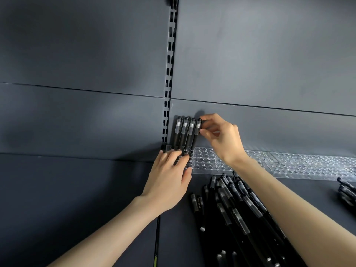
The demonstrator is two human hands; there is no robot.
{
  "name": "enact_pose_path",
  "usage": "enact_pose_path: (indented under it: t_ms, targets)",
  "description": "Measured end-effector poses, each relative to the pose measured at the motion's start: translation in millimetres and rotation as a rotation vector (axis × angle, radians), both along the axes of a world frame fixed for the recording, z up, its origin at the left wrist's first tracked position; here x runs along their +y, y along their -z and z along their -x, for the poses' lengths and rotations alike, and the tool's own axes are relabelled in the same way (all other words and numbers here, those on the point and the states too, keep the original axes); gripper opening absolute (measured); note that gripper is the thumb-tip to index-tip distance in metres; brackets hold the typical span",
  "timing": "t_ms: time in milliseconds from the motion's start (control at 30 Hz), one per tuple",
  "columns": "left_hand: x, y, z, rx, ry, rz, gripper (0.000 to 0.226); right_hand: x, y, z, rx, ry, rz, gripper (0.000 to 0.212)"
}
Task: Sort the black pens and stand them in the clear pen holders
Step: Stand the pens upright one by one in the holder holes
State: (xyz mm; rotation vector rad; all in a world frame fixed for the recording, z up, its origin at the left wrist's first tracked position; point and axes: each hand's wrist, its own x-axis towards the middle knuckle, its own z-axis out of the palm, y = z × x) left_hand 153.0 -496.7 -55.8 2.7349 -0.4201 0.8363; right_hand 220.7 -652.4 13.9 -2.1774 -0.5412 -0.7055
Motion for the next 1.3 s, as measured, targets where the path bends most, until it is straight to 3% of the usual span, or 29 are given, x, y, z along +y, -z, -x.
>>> enact_pose_path:
  t_ms: [300,400,633,800,900,1000,1300]
  targets:
    - [-11,-16,18,0.082,0.011,0.032,0.05,-19,1,33,0.062,0.003,0.03,0.023]
    - [-27,-17,36,0.169,-0.006,0.058,0.038,-39,5,53,0.115,-0.02,0.023,0.016]
    - [-76,-16,98,0.3,-0.176,0.216,0.042,-96,30,99,0.154,-0.172,0.192,0.011]
    - [-100,-8,127,0.347,-0.293,0.32,0.057,-120,45,121,0.209,-0.205,0.445,0.04]
    - [-109,-8,132,0.335,-0.321,0.35,0.058,-124,47,133,0.294,-0.249,0.477,0.052]
    - [-112,-9,135,0.323,-0.321,0.435,0.052,-125,48,135,0.334,-0.251,0.488,0.054]
    - [-105,-10,133,0.435,-0.27,0.534,0.07,-127,49,136,0.355,-0.239,0.47,0.056]
